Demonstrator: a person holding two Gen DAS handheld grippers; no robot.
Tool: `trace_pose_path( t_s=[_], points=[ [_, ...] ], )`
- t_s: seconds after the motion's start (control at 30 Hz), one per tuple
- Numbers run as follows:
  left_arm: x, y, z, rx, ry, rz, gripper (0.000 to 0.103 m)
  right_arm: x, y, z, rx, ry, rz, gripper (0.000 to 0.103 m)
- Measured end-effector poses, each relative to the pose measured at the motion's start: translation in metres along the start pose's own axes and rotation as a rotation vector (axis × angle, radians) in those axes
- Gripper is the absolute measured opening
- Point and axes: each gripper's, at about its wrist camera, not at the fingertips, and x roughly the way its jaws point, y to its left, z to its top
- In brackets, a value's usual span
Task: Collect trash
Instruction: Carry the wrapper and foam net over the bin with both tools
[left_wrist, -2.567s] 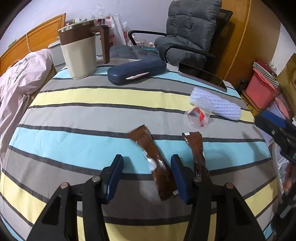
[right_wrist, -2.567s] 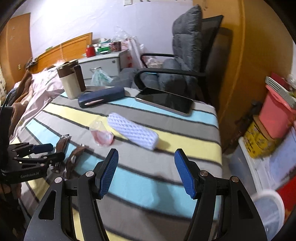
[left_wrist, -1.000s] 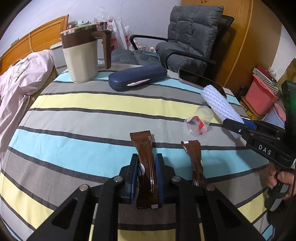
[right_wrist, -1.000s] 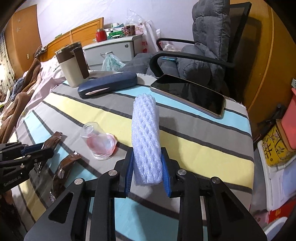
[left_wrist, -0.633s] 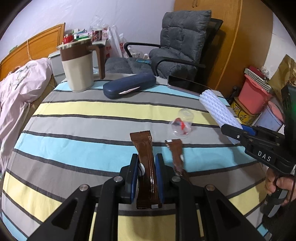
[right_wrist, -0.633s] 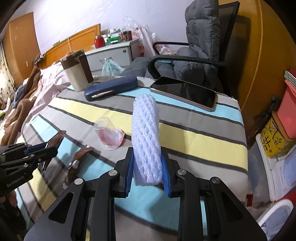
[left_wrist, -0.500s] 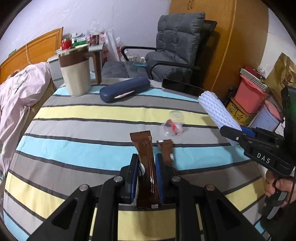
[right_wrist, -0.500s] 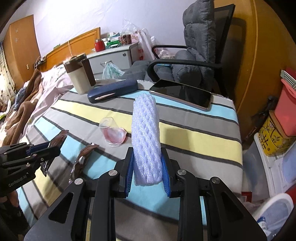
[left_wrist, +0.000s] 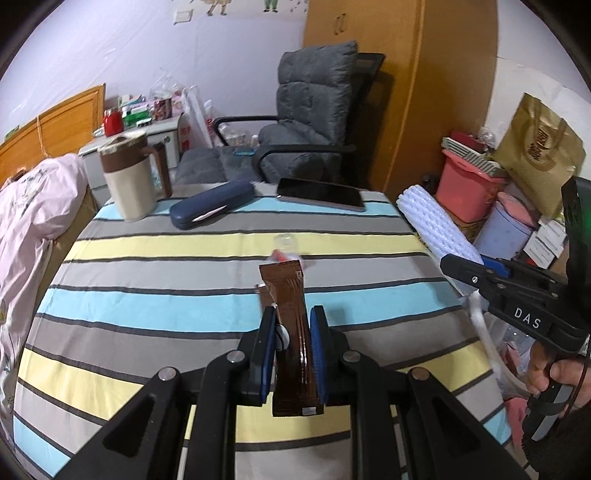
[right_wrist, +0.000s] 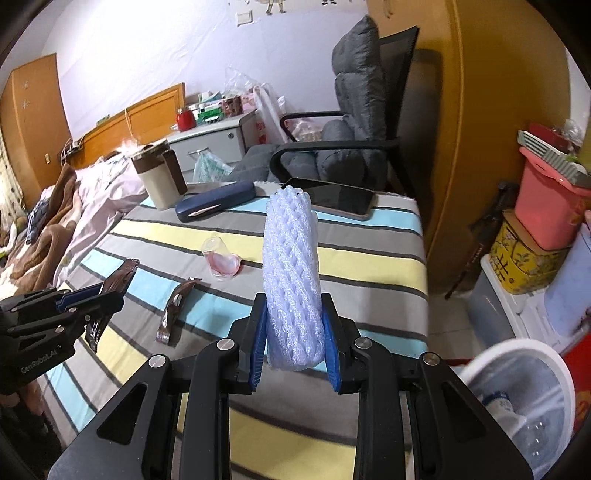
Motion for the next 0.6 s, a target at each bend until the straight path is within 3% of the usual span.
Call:
trace_pose_path(
  t_s=[0.6],
  points=[
    [-0.019,-0.116,0.003,0.174,-0.039,-0.173,0.019,-0.073,-0.057,-0.040,0.120,-0.061,-0.148,0.029]
  ],
)
